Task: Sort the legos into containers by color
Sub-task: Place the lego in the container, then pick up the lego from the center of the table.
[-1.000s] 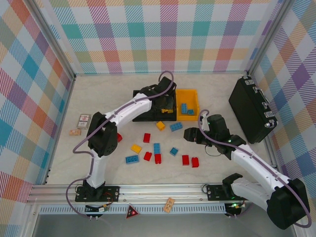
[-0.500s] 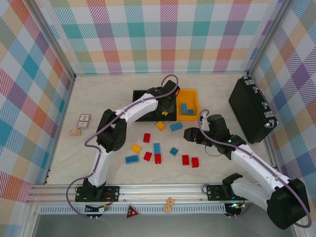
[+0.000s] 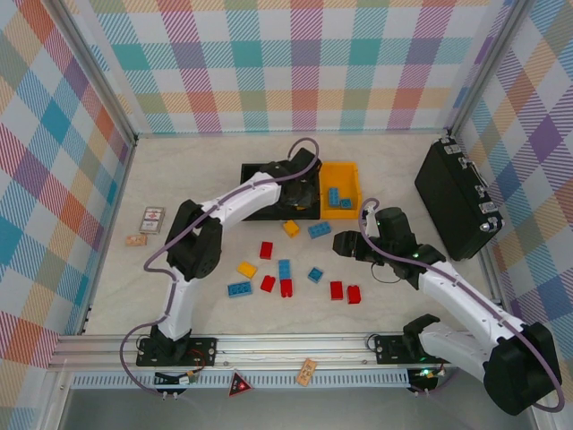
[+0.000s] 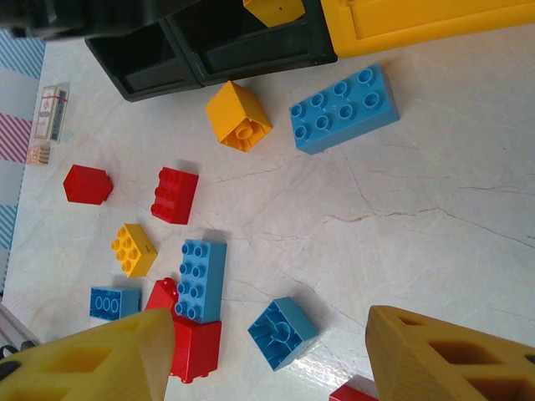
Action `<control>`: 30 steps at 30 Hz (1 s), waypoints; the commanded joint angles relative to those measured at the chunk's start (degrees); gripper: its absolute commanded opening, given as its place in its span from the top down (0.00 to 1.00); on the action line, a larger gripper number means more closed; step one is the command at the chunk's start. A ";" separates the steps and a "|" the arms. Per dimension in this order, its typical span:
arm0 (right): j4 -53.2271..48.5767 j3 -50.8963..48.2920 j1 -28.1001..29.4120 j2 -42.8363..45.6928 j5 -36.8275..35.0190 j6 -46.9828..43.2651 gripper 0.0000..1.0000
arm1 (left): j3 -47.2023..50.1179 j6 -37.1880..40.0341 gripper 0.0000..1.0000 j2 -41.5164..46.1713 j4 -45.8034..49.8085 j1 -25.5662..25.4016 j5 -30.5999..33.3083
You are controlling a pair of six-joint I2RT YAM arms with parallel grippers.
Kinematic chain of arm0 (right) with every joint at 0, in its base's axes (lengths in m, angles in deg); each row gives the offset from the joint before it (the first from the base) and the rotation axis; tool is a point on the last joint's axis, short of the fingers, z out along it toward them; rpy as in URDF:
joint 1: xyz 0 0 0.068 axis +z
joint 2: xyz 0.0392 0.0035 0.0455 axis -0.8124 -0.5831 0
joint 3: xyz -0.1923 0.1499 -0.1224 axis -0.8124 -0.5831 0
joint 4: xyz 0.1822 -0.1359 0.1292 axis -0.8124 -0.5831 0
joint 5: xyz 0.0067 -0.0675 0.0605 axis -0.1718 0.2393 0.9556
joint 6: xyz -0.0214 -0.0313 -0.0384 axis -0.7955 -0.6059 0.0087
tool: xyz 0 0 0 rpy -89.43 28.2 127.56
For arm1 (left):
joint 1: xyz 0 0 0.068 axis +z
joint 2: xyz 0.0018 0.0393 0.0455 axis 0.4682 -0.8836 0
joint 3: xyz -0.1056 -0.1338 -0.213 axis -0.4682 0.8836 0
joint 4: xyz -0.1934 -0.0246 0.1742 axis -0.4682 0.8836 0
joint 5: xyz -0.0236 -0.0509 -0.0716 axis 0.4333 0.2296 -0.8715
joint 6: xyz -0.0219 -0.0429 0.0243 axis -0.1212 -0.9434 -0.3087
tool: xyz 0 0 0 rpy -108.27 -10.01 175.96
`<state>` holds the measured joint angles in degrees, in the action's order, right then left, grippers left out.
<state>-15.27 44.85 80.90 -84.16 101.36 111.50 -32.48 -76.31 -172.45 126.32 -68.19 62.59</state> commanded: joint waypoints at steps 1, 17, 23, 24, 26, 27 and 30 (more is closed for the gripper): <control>1.73 -0.11 -0.37 -0.41 0.63 0.51 0.38 | 5.78 -3.87 0.43 6.90 -2.45 -0.54 -0.07; 6.35 -0.19 -0.29 -5.18 8.84 0.55 0.33 | 29.45 -26.31 0.22 14.94 -19.45 -6.70 12.27; 4.22 -0.16 -0.34 -3.85 7.29 -0.57 0.33 | 27.33 -27.81 0.19 10.24 -19.85 -8.02 14.22; 3.89 -0.18 -0.30 -3.69 7.08 -0.67 0.33 | 26.67 -28.20 0.19 9.51 -19.25 -8.04 14.18; 3.58 -0.15 -0.37 -3.37 6.72 -0.86 0.33 | 25.94 -28.72 0.19 8.14 -18.68 -8.22 13.92; 3.51 -0.07 -0.37 -3.32 6.55 -0.93 0.33 | 25.63 -28.95 0.19 7.74 -18.59 -8.42 13.84; 3.56 0.00 -0.37 -3.49 6.45 -1.16 0.33 | 24.71 -28.87 0.19 6.32 -18.30 -8.90 14.80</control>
<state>-11.33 44.85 80.90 -88.27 108.29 111.39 -5.42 -103.96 -165.24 107.59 -75.86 75.01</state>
